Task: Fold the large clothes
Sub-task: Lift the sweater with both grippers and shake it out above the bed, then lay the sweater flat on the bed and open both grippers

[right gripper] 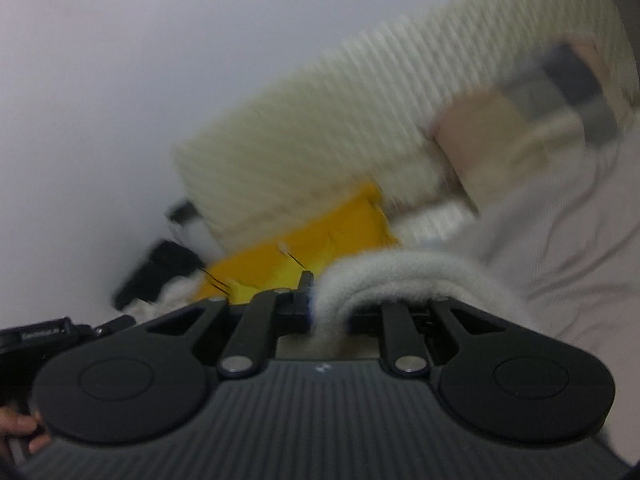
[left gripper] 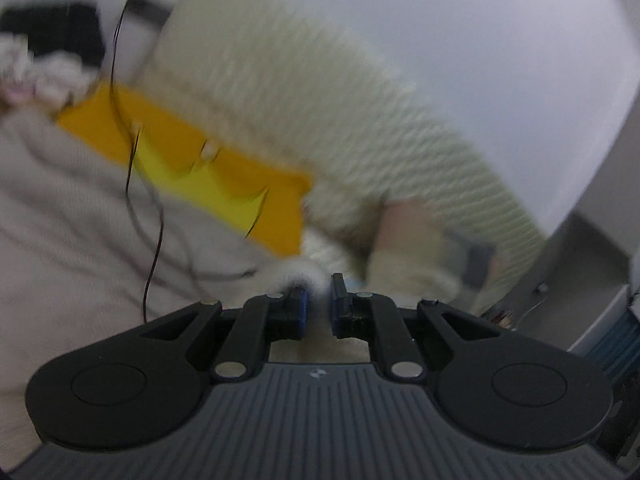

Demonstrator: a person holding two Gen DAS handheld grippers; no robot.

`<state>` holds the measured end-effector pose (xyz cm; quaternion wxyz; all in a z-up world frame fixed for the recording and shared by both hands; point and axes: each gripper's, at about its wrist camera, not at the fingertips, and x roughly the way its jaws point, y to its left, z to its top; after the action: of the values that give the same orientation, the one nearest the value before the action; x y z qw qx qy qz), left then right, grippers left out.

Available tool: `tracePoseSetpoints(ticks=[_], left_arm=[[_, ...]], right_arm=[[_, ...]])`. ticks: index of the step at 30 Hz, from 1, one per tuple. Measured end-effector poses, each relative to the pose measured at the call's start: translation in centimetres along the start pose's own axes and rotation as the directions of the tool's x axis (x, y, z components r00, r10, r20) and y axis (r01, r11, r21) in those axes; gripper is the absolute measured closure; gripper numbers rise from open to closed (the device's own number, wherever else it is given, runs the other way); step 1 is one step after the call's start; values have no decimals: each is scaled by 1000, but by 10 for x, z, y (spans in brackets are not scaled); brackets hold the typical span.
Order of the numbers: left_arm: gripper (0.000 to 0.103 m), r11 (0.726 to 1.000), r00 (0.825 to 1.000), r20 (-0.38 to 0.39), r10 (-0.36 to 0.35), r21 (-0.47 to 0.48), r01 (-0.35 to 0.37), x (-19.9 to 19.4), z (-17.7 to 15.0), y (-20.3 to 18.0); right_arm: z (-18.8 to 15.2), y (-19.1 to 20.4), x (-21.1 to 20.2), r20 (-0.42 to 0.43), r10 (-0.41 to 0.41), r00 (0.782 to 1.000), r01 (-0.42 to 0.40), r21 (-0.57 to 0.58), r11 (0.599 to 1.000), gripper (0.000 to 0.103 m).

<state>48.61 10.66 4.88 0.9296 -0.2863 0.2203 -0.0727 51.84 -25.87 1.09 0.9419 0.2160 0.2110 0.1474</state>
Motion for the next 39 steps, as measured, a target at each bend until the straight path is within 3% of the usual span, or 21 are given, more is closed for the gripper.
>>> tracePoseSetpoints(ticks=[2,7,11,14,21,23,24,28,30,39], left_arm=[[90,1000,999,-37,11,-15,-12,64,-19,39],[90,999,990,-132,48,-13,-50,169,-55,95],[90,995,979,-178,98,22,-95,223,-77,118],[90,992,971,-204,122,31,-118,241,-84,126],[90,985,967,-204,156,99,-138,222,-77,102],[80,988,966,-214,146,89,-130,211,-73,97],[70,989,966,-218,138,90,-121,205,-71,94],[35,983,971,-189,149,137,-124,168,-67,75],[35,971,969,-167,180,189,-148,144,-68,63],[35,955,983,-104,148,275,-115,-5,-89,10]], right_arm=[[-18,-12,38,-51,-23,998,22,-13,1000,86],[-67,-54,96,-153,-70,986,68,-15,998,86],[-88,-72,119,-188,-67,980,69,5,998,85],[-92,-80,123,-188,-52,981,59,30,998,86],[-89,-79,122,-195,-58,979,66,35,997,84],[-86,-72,117,-205,-69,976,73,11,997,82],[-85,-67,113,-211,-75,975,75,-7,997,79],[-82,-46,87,-188,-105,977,92,-79,993,47],[-82,-37,67,-173,-86,981,73,-77,994,42],[-87,22,-72,-97,-34,995,19,-145,989,42]])
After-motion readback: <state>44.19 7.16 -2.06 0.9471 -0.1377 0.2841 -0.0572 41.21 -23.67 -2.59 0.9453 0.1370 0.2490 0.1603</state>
